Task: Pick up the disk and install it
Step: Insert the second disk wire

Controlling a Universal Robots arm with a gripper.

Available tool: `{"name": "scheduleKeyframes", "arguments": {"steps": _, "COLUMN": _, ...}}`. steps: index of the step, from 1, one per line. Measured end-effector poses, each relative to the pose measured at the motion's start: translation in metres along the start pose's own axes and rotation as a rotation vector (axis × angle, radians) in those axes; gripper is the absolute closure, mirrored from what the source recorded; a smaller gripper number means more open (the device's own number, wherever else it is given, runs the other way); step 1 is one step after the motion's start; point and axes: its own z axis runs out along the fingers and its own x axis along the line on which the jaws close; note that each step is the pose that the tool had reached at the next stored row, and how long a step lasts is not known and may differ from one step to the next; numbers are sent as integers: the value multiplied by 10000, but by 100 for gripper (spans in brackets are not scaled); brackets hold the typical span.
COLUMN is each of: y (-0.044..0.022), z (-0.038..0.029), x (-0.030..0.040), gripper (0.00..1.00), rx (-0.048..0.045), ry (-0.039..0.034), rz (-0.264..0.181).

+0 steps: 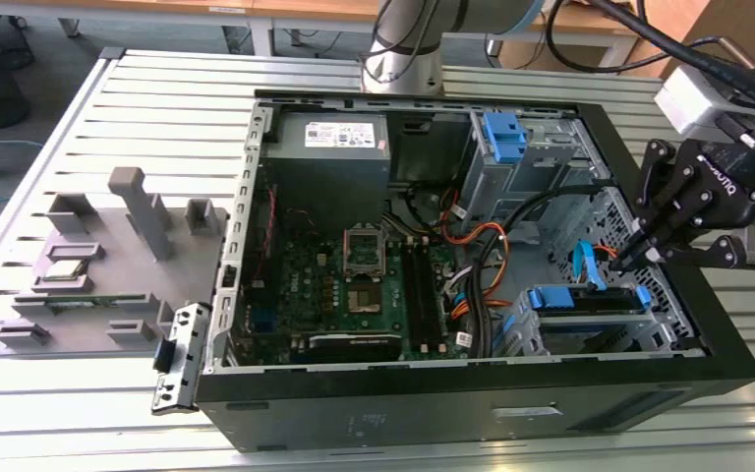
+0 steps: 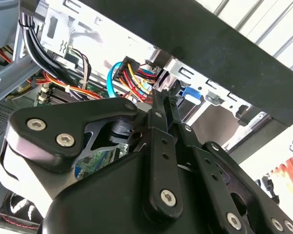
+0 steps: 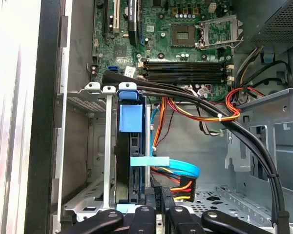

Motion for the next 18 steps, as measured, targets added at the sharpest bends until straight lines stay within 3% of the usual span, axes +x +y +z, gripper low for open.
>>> {"name": "scheduleKeyframes", "arguments": {"steps": 4, "y": 61, "z": 13, "x": 0, "gripper": 83, "rx": 256, "ry": 1, "rz": -11}}
{"name": "scheduleKeyframes", "arguments": {"steps": 9, "y": 110, "z": 23, "x": 8, "gripper": 83, "rx": 694, "ry": 2, "rz": -25}}
{"name": "scheduleKeyframes", "arguments": {"steps": 14, "y": 193, "z": 31, "x": 32, "gripper": 83, "rx": 867, "ry": 2, "rz": -27}}
{"name": "scheduleKeyframes", "arguments": {"steps": 18, "y": 218, "z": 34, "x": 71, "gripper": 83, "rx": 1036, "ry": 2, "rz": -30}}
